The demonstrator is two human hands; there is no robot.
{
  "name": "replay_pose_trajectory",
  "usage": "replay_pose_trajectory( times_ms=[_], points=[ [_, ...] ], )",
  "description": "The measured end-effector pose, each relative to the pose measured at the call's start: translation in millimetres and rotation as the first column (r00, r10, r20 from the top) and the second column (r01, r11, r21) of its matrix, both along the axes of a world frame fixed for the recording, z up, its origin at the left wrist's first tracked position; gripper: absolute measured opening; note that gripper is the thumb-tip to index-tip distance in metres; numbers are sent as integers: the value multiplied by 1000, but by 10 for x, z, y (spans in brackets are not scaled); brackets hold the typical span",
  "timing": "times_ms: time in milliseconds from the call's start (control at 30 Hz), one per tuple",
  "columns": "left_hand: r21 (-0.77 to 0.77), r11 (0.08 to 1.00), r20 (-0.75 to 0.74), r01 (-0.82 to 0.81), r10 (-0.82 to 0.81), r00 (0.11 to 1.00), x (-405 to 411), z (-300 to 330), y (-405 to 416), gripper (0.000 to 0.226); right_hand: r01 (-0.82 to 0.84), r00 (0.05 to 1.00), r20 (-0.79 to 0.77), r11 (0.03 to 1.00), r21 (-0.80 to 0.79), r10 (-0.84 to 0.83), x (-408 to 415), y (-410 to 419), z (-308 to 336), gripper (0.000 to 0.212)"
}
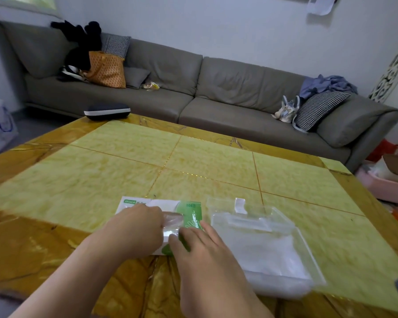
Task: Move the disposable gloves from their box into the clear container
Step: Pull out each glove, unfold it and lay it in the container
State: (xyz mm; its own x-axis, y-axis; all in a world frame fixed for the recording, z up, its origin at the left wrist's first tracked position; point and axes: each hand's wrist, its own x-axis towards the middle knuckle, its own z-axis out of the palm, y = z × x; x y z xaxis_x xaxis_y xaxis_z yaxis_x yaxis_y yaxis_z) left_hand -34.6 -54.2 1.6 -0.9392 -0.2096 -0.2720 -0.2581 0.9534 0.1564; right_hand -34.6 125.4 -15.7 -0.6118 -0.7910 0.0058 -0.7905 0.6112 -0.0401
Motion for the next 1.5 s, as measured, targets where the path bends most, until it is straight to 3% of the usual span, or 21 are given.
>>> replay_pose_trajectory(
  times_ms=[367, 467, 567, 667, 933, 1300, 1400, 1500],
  points=[
    [72, 993, -321, -97, 115, 940, -33, -73, -65, 14, -18, 1000, 13, 999, -26, 18, 2, 34, 66, 82],
    [23, 994, -330, -110, 111, 937, -100, -91, -36, 7, -15, 1000, 22, 999, -38, 16, 17, 32, 85, 80],
    [-81, 983, -314, -168, 134, 940, -161, -102, 40, 21, -7, 1000, 29, 999, -50, 8, 35, 32, 106, 74],
    [-126, 975, -312, -181, 134, 941, -204, -134, 81, 13, -7, 1000, 30, 998, -60, 8, 37, 42, 109, 70],
    [-36, 994, -366, -108, 87, 927, -145, -119, -19, 19, 3, 999, 37, 998, -63, 0, 33, 50, 115, 71],
    [62, 987, -507, -150, 161, 847, 54, 197, -158, 17, -7, 1000, -5, 1000, -27, 7, 18, 33, 36, 71],
    [83, 994, -419, -66, 95, 903, 28, 93, -118, 27, 4, 1000, 4, 1000, -20, -3, 29, 21, 80, 70],
    [100, 991, -375, -94, 125, 918, -56, -42, -53, 28, 7, 1000, 14, 1000, -15, -7, 48, 25, 120, 73]
  ],
)
